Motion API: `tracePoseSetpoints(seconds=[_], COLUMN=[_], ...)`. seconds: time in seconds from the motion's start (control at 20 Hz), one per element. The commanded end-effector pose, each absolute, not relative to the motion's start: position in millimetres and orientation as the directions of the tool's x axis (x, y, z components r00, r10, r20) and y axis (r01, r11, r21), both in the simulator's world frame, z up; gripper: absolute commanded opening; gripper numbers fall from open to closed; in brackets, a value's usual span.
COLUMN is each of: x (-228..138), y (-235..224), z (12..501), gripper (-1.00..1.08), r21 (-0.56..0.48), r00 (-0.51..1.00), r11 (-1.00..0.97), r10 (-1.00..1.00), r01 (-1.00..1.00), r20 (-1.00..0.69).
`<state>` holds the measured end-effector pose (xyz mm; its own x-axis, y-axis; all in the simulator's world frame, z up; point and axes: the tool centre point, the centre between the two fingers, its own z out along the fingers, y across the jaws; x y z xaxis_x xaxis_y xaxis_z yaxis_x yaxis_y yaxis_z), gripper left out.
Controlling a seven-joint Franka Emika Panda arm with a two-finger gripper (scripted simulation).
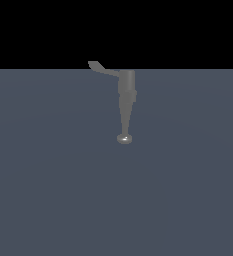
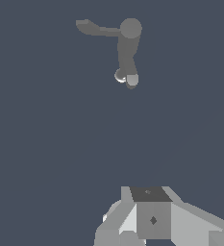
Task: Turn on the faucet by rotating a designated handle.
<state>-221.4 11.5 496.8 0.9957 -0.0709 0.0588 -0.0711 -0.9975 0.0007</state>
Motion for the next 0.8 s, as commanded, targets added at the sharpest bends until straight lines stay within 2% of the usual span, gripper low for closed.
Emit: tracePoseSetpoints(seconds=[0.0,0.75], x=[-214.0,-132.3], y=[12.2,19.7], z=[496.5,481.2], gripper=[-1.0,-1.0], r21=[-0.012,-0.102], r00=[0.993,0.912], r11=[-0.995,-0.907], r10=[-0.099,-0.409], r01=[-0.099,-0.408], r20=[0.055,-0.013])
